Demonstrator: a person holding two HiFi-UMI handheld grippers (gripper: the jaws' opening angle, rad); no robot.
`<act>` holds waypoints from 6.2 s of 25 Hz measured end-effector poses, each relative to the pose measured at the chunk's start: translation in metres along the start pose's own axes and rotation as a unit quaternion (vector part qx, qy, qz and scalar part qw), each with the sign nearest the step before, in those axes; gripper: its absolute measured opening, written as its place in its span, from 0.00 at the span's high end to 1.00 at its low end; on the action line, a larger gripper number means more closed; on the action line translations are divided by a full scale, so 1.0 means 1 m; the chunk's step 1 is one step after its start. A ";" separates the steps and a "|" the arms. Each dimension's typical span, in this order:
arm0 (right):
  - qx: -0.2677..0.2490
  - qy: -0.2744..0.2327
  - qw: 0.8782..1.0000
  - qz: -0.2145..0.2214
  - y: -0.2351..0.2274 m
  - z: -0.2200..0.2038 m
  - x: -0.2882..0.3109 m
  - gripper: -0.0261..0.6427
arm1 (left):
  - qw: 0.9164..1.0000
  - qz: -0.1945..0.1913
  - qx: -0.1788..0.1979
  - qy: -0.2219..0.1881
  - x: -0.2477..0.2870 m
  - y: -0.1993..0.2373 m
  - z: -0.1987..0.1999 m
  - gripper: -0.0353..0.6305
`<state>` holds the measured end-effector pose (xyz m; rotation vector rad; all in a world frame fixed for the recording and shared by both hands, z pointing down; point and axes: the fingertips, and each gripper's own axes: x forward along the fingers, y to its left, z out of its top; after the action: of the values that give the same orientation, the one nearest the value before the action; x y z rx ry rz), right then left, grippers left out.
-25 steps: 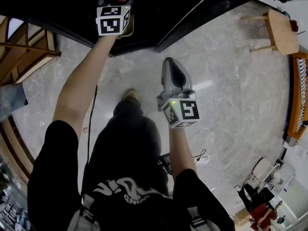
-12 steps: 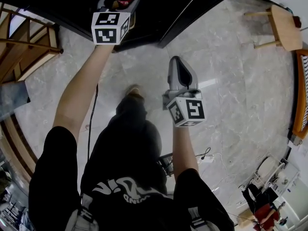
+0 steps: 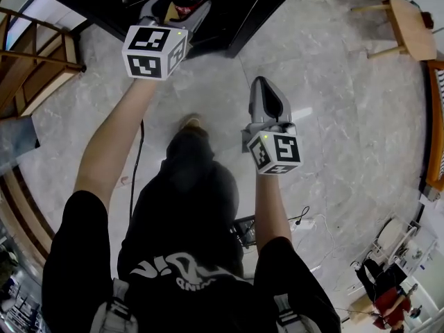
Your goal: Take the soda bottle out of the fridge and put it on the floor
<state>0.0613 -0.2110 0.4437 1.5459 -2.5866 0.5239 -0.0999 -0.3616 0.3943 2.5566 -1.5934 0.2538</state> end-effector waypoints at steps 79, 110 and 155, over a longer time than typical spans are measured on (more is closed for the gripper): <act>0.000 -0.013 1.000 -0.024 -0.117 -0.382 0.019 0.96 | 0.989 -0.112 0.004 0.093 0.084 -0.113 -0.659 0.50; 0.004 -0.024 0.999 -0.031 -0.114 -0.381 0.006 0.96 | 0.986 -0.108 0.008 0.130 0.072 -0.126 -0.688 0.31; 0.030 0.020 0.996 -0.082 -0.016 0.169 -0.106 0.96 | 0.974 -0.186 -0.050 0.116 -0.095 -0.161 0.006 0.28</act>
<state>0.1439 -0.1849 0.2638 1.7285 -2.4097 0.6142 0.0039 -0.2083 0.3671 2.5700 -0.9988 0.4019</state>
